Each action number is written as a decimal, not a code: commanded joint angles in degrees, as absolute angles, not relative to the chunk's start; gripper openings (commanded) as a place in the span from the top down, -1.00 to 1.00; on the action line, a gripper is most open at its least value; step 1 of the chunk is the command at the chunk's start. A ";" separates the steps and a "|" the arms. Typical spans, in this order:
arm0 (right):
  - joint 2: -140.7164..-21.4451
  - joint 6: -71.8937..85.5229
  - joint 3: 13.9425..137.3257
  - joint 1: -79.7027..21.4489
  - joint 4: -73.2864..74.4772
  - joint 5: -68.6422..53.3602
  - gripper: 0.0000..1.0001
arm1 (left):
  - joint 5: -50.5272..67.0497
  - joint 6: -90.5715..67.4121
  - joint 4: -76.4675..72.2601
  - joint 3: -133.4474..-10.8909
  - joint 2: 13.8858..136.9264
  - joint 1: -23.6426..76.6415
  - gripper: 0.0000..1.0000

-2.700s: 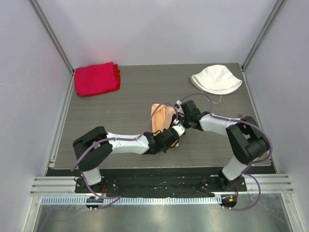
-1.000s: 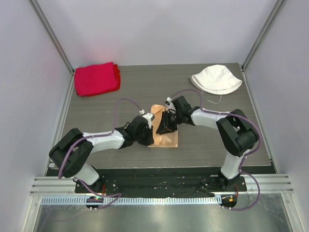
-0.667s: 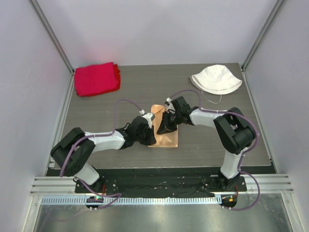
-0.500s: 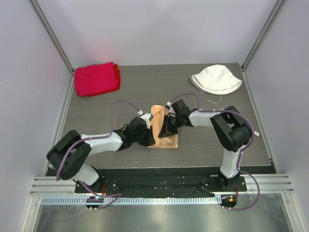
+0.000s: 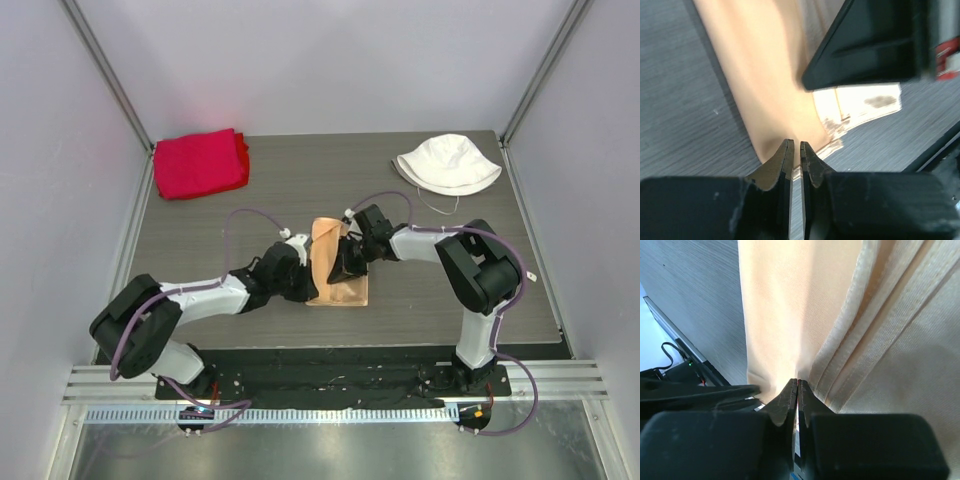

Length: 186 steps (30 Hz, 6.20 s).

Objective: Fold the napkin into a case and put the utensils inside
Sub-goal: Smooth out the 2/3-rectangle-folded napkin at the center of the board, then pick up the 2/3-rectangle-folded napkin from the center of the board.

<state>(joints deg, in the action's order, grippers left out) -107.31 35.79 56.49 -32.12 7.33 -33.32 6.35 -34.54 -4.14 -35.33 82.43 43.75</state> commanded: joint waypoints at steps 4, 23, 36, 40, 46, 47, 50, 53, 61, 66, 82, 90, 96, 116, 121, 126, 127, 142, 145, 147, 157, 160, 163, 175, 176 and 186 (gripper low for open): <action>-105.03 34.10 62.57 -30.59 9.22 -31.82 0.78 | 9.05 -37.53 -13.27 -29.09 85.86 43.68 0.74; -92.11 28.91 54.41 -20.48 17.84 -28.38 0.35 | 3.70 -29.98 1.67 -37.26 72.95 45.86 0.31; -91.41 33.05 48.43 -24.95 11.26 -32.78 0.91 | -12.21 -29.88 4.75 -44.56 84.29 58.27 0.49; -93.50 34.45 49.39 -26.37 7.13 -34.10 0.91 | -10.56 -32.16 1.25 -41.41 80.43 57.66 0.62; -99.83 36.65 55.27 -30.13 2.12 -35.33 0.83 | -1.26 -36.56 -6.48 -32.62 71.99 48.28 0.71; -102.28 37.26 57.11 -30.84 0.72 -35.59 0.82 | 0.42 -37.87 -7.37 -31.65 71.55 46.60 0.73; -106.51 38.49 60.80 -32.25 -2.09 -37.44 0.82 | 5.18 -39.54 -11.67 -28.92 71.37 42.89 0.77; -108.19 40.16 62.05 -32.69 -5.52 -38.67 0.84 | 6.15 -40.25 -15.53 -27.25 73.12 42.63 0.80; -113.28 42.71 62.58 -34.01 -12.56 -43.85 0.93 | 7.29 -42.19 -23.20 -23.47 78.57 42.28 0.82; -117.07 44.74 61.26 -34.10 -18.89 -46.14 0.95 | 8.43 -42.97 -25.39 -22.42 81.73 42.28 0.82; -129.02 37.79 71.80 -28.39 -14.24 -47.81 0.96 | 8.17 -49.22 -23.47 -18.55 85.70 42.71 0.85; -125.52 35.34 73.56 -29.18 -9.25 -48.17 0.94 | 7.03 -45.97 -15.22 -23.81 79.46 44.21 0.81; -116.20 34.54 73.84 -29.27 -0.44 -44.13 0.75 | 6.33 -45.26 -7.56 -30.49 73.22 43.95 0.73; -104.25 31.47 59.32 -22.68 3.15 -38.43 0.71 | 7.92 -43.95 -10.48 -25.82 78.51 44.82 0.80; -97.75 27.69 60.21 -19.43 16.24 -26.92 0.41 | 6.42 -40.43 -0.38 -34.70 73.83 44.82 0.55; -91.50 28.29 55.39 -17.85 22.49 -18.47 0.13 | 8.45 -36.49 -0.18 -45.85 80.57 46.84 0.37; -90.71 28.91 54.33 -16.62 22.59 -17.67 0.09 | 4.70 -35.08 -0.18 -47.44 81.73 50.41 0.33; -74.71 29.88 46.14 -3.96 29.79 -4.83 -0.53 | -30.14 -40.42 31.17 -83.04 113.98 69.87 -0.04; -74.00 29.62 45.44 -3.96 28.83 -6.76 -0.53 | -32.42 -42.10 35.58 -87.88 118.29 71.10 -0.06; -73.65 29.27 44.74 -3.96 28.22 -7.81 -0.53 | -34.01 -42.36 37.00 -90.16 120.32 72.15 -0.09; -74.09 28.21 41.14 -4.22 23.12 -14.67 -0.49 | -34.01 -43.68 41.13 -92.64 125.24 73.74 0.11; -75.49 28.12 40.43 -4.83 21.01 -17.04 -0.47 | -33.66 -42.72 39.91 -91.85 123.59 73.74 0.43; -77.95 28.21 40.34 -5.18 18.55 -21.35 -0.47 | -33.14 -41.31 36.75 -89.13 120.77 73.21 0.64; -87.17 33.92 43.32 -10.62 4.14 -32.70 -0.81 | -18.04 -43.42 13.99 -61.21 94.76 64.43 0.89; -88.23 34.36 44.55 -11.24 2.91 -32.70 -0.81 | -17.50 -44.38 11.45 -59.61 93.70 63.64 0.89; -99.57 42.27 49.04 -14.06 -6.06 -31.91 -0.79 | -14.06 -47.02 4.40 -52.47 87.02 62.40 0.92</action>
